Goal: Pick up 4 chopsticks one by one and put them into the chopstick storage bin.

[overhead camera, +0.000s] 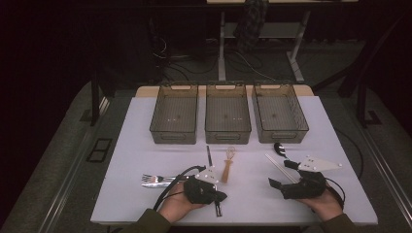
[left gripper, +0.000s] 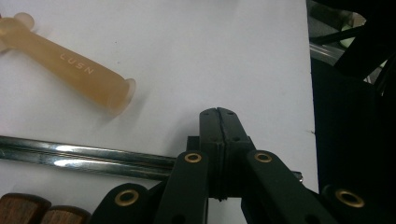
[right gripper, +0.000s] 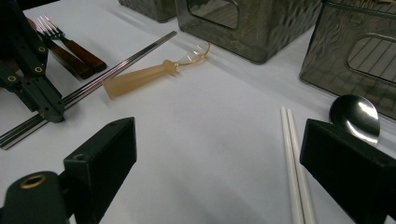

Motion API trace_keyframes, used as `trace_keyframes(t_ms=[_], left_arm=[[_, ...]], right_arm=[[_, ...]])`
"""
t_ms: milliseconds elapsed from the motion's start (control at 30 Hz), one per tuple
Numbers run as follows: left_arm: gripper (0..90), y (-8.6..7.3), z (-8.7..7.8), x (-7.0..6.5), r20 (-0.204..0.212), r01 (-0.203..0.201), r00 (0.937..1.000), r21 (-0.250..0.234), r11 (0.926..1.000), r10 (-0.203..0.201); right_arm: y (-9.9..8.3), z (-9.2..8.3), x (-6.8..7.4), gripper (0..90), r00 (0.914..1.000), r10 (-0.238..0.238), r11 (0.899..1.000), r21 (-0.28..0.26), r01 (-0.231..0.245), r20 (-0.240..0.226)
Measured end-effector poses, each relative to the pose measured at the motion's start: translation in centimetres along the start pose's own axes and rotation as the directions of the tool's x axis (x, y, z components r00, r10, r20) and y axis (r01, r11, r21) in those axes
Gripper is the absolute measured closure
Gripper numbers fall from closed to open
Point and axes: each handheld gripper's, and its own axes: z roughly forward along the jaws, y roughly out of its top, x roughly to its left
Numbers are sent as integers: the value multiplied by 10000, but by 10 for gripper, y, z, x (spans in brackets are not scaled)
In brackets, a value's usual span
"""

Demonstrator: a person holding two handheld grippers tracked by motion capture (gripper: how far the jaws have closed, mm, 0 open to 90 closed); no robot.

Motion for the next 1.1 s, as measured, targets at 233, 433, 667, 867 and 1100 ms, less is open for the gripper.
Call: trace_keyframes(t_ms=[233, 433, 667, 867, 1100], left_arm=[[887, -1, -2, 0, 113, 100, 9999, 83, 9999, -101], [887, -2, -3, -1, 215, 156, 9996, 154, 9998, -160], [887, -2, -5, -2, 304, 86, 9995, 330, 9994, -96], [887, -4, -7, -3, 443, 148, 9989, 430, 9990, -168], [887, -5, -9, -4, 551, 148, 9983, 553, 9984, -178]], right_arm=[[0, 0, 0, 105, 10000, -30, 10000, 9, 29, 18], [0, 0, 0, 105, 10000, -38, 10000, 7, 38, 27], [0, 0, 0, 105, 10000, -35, 10000, 12, 35, 37], [0, -1, 0, 105, 10000, -40, 10000, 10, 40, 51], [0, -1, 0, 105, 10000, -71, 10000, 41, 71, 66]])
